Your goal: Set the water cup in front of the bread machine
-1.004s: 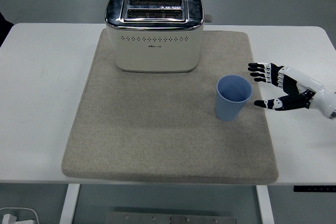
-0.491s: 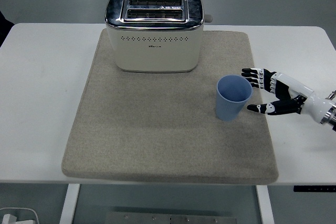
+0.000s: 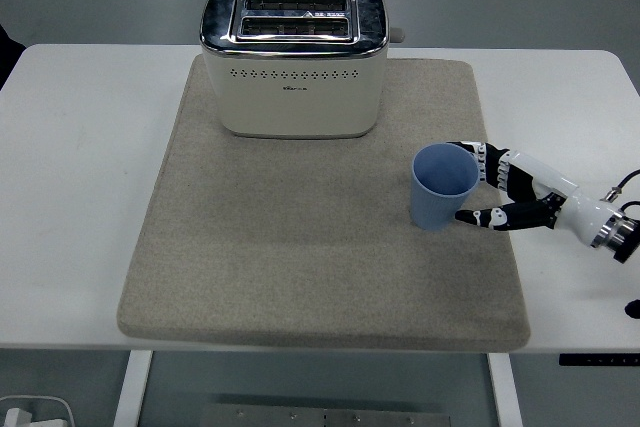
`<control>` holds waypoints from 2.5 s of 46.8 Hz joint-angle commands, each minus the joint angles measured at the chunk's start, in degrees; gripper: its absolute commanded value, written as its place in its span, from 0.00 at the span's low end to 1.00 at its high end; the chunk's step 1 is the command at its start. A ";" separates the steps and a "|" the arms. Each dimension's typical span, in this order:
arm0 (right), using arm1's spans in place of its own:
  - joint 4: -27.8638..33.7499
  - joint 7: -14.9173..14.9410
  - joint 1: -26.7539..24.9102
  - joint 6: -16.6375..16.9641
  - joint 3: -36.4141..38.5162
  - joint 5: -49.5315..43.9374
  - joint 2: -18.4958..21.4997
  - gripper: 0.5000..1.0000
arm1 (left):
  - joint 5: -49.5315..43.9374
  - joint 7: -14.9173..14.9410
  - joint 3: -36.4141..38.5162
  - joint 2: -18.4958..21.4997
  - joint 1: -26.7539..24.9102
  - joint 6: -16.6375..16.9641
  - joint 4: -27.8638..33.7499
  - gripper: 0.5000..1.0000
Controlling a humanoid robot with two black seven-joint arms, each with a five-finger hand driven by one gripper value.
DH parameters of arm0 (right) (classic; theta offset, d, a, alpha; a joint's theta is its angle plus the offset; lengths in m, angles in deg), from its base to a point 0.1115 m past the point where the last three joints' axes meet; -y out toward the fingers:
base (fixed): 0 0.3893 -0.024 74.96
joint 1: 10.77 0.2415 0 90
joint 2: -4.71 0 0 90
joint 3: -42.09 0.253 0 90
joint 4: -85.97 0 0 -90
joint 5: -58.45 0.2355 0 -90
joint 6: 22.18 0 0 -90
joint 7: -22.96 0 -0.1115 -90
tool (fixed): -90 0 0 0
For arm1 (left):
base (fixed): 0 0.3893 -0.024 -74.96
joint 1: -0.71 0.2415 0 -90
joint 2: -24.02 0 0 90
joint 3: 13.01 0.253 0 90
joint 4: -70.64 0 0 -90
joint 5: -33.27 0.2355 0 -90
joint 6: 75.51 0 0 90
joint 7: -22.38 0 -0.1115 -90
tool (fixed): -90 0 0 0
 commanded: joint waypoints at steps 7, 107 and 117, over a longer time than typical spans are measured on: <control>0.61 -0.08 0.16 0.00 -0.10 0.00 0.40 0.86 | 0.00 -0.07 0.00 0.00 0.00 0.00 0.00 1.00; 7.81 -4.65 15.45 -7.03 -9.33 -0.53 25.62 0.36 | 0.00 -0.07 0.00 0.00 0.00 0.00 0.00 1.00; 11.77 -4.57 17.38 -7.03 -10.82 -0.53 30.54 0.36 | 0.00 -0.07 0.00 0.00 0.00 0.00 0.00 1.00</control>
